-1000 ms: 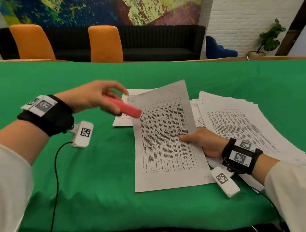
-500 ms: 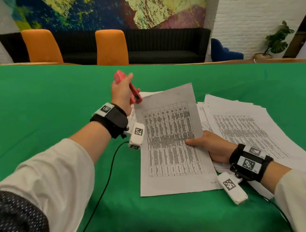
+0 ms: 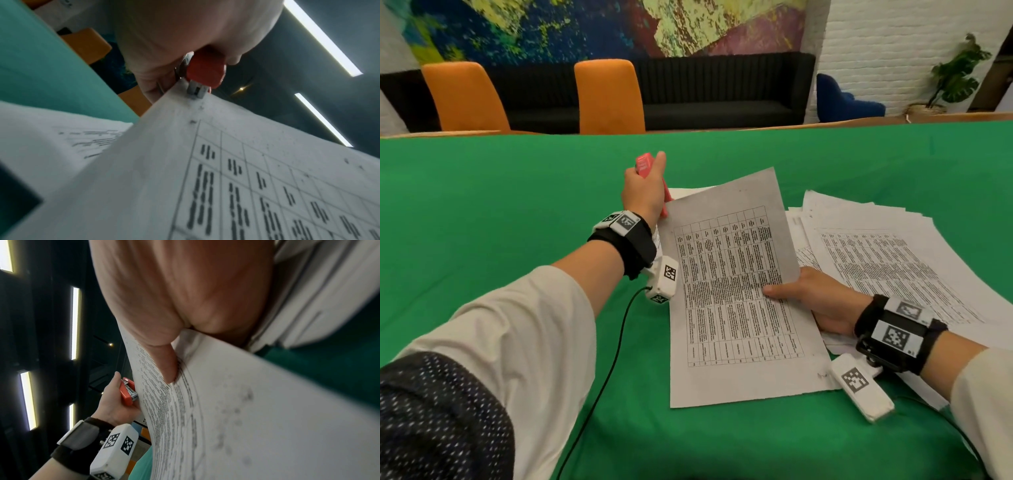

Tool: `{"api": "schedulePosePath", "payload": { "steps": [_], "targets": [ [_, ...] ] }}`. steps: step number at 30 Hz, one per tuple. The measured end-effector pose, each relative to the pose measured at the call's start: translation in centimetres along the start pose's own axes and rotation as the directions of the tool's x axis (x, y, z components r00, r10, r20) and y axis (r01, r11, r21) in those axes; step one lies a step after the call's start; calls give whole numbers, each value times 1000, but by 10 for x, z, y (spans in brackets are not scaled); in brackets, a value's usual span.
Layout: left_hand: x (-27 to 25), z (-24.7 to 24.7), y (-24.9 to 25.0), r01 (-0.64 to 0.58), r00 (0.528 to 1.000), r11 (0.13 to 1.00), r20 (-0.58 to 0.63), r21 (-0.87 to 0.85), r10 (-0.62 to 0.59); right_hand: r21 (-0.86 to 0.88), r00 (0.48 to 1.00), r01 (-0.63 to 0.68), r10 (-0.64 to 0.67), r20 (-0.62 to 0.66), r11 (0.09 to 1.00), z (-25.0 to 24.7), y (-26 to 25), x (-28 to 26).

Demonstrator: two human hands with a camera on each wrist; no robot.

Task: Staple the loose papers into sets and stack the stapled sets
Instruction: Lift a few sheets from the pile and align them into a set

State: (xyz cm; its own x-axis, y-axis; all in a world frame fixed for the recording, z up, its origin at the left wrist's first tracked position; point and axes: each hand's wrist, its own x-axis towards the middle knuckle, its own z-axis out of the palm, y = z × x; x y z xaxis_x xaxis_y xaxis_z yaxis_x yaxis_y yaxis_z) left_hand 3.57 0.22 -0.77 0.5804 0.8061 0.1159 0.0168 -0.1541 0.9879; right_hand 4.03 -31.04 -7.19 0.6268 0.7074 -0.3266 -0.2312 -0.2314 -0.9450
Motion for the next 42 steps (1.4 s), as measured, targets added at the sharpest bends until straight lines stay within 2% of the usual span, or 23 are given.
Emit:
{"api": "schedulePosePath", "payload": {
  "steps": [6, 10, 17, 24, 33, 35, 38, 42],
  "targets": [
    [-8, -3, -20, 76, 996, 997, 40, 4, -76, 0, 1000, -13, 13, -14, 1000, -1, 2, 3],
    [-8, 1, -27, 62, 997, 997, 35, 46, -64, 7, 1000, -18, 18, -22, 1000, -2, 3, 4],
    [-7, 1, -27, 55, 998, 998, 13, 1, -55, 4, 1000, -12, 12, -14, 1000, -4, 4, 6],
    [-17, 4, -21, 79, 996, 997, 46, -24, -78, 3, 1000, -6, 6, -7, 1000, -4, 4, 4],
    [-23, 3, -18, 33, 999, 999, -23, -36, -33, 5, 1000, -1, 1, -8, 1000, -4, 5, 5],
    [-25, 2, -16, 58, 998, 997, 2, -45, -58, 9, 1000, -6, 6, -9, 1000, -4, 5, 5],
    [-25, 0, -9, 167, 983, 980, 90, -110, -158, 24, 1000, -17, 17, -11, 1000, -3, 4, 4],
    [-21, -20, 9, 235, 962, 970, 160, -65, -222, 26, 1000, -15, 15, -2, 1000, -3, 2, 2]
  ]
}}
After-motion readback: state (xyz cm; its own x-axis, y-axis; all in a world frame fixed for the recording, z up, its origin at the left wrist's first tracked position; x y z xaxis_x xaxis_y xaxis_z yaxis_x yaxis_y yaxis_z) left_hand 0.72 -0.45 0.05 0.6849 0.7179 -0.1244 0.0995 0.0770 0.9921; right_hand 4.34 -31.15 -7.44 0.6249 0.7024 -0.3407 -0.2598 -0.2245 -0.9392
